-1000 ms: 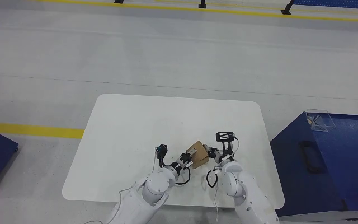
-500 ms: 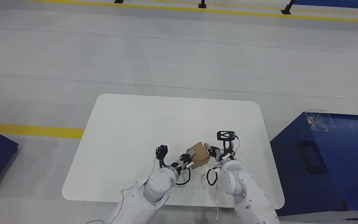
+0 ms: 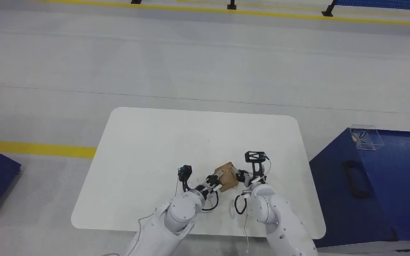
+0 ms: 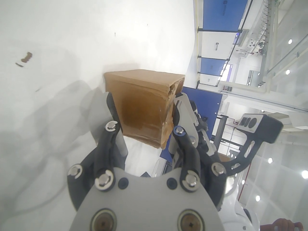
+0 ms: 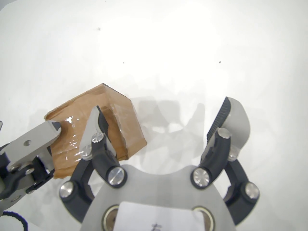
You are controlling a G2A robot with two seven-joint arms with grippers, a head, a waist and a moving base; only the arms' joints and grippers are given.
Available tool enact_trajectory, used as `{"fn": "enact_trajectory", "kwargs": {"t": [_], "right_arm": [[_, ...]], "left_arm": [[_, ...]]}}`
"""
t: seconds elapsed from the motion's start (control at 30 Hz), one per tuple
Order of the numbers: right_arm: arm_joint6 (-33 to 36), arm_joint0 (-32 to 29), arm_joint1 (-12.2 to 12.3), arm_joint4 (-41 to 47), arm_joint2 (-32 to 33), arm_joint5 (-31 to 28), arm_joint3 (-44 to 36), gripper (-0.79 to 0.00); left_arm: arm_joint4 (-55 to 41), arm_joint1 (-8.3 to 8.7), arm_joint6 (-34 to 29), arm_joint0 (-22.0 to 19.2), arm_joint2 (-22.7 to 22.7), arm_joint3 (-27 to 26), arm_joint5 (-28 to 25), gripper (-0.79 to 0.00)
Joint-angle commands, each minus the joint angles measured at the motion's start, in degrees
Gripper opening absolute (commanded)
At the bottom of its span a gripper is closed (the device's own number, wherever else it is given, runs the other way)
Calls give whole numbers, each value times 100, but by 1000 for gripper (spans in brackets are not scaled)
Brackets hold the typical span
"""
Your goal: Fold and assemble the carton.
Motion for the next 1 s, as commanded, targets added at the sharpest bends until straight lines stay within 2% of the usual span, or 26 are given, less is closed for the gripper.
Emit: {"fn": "enact_trajectory", "kwargs": {"t": [0.0,0.13,0.23,0.37,0.47,0.6,0.7,0.77,0.8,0.87,0.97], "right_arm": [[-90,-46,6,26,57,-26,-93,0],[-216,-221,34,185,270,-133,-395,0],[-161,-248,48,196,414,7,-462,0],[88,31,28,135,365,217,-150,0],[263,430,-7,185,237,172,357,0],[447,943,-45,548,137,-329,1030,0],[586,1183,-49,640,48,-811,1345,0],[614,1302,-55,642,-21,-1021,1492,0],[628,1385,-66,601,-116,-1140,1591,0],[577,1466,-92,575,-258,-1251,1667,0],[494,1592,-135,555,-452,-1327,1804,0]], "left_arm": [[167,17,194,129,-60,-165,-374,0],[889,103,553,402,-185,-487,-1165,0],[889,103,553,402,-185,-487,-1165,0],[889,103,553,402,-185,-487,-1165,0],[1285,158,183,372,-227,-520,-1509,0],[2800,313,-312,301,-215,-412,-2069,0],[4377,431,-124,241,-180,-371,-2324,0],[5065,484,161,251,-186,-340,-2514,0],[5599,513,427,266,-183,-311,-2458,0],[6003,526,733,307,-152,-297,-2443,0],[6407,498,850,349,-37,-180,-2144,0]]}}
